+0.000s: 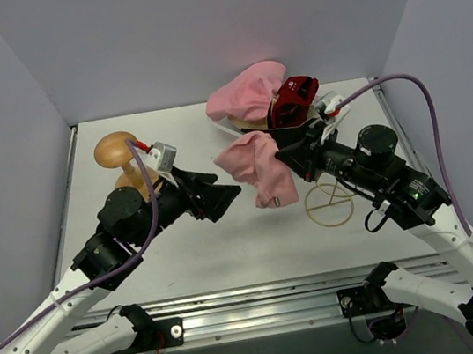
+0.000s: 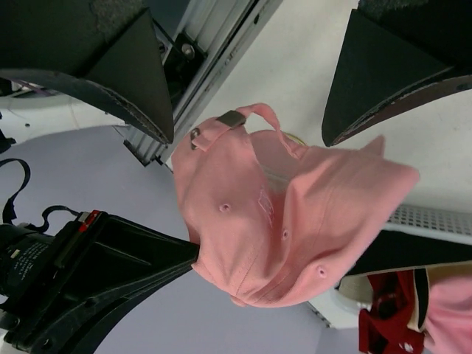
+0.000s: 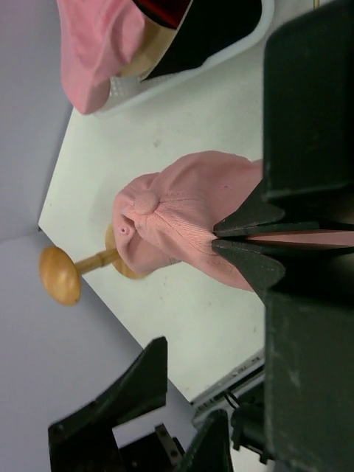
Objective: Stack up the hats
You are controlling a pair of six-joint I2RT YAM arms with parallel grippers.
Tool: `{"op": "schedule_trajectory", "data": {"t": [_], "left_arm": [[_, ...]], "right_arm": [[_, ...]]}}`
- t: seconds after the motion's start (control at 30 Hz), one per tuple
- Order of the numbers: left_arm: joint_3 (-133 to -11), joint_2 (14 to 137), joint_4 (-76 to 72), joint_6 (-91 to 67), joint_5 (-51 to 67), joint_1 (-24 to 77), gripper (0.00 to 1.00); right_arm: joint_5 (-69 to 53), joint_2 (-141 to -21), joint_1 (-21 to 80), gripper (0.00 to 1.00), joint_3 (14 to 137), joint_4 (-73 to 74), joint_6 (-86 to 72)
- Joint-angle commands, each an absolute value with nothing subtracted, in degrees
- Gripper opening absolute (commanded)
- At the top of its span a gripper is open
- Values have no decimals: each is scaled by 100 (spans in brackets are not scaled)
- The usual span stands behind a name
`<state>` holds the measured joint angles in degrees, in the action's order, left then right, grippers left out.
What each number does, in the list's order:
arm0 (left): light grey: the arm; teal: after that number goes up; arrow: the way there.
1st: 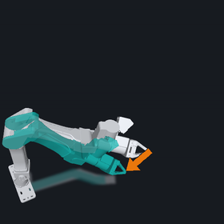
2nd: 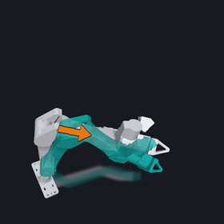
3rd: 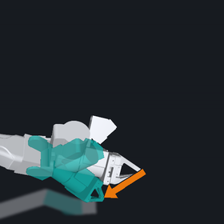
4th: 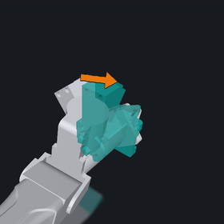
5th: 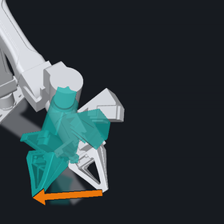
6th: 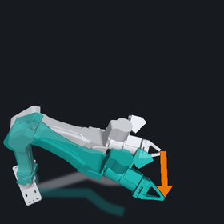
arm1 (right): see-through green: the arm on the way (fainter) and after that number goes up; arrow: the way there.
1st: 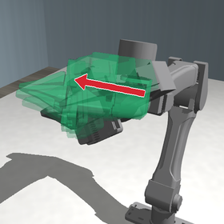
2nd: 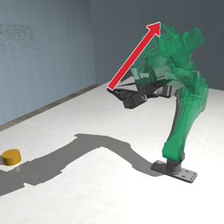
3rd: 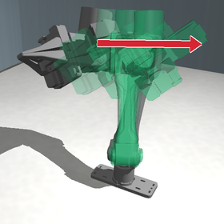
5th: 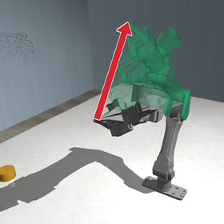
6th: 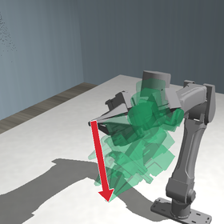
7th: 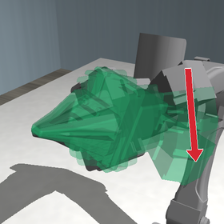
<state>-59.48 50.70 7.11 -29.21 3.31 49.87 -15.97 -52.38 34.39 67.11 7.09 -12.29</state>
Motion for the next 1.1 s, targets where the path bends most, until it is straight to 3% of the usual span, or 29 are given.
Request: {"op": "schedule_trajectory", "data": {"t": [0.0,0.43,0.57,0.8,0.93,1.07], "left_arm": [[-5863,5019,906,-3251,825,4931,91],[-4887,4878,105,-3621,1160,4931,90],[-4572,4852,-534,-3962,1274,4931,96],[-4229,5115,-940,-4463,1248,4922,97],[-3702,5063,-2263,-4763,1729,4931,97],[-3630,4983,-2224,-4536,1758,4922,96]], "right_arm": [[-2416,-4932,3489,0,6382,123,-1449],[-2690,-4333,3542,0,5924,-334,-1828],[-2602,-4394,3542,0,5880,-457,-1872],[-2602,-4456,3568,0,5836,-712,-2074],[-2558,-4430,3586,0,5862,-729,-2109],[-2540,-4403,3586,0,5897,-764,-2180]]}}
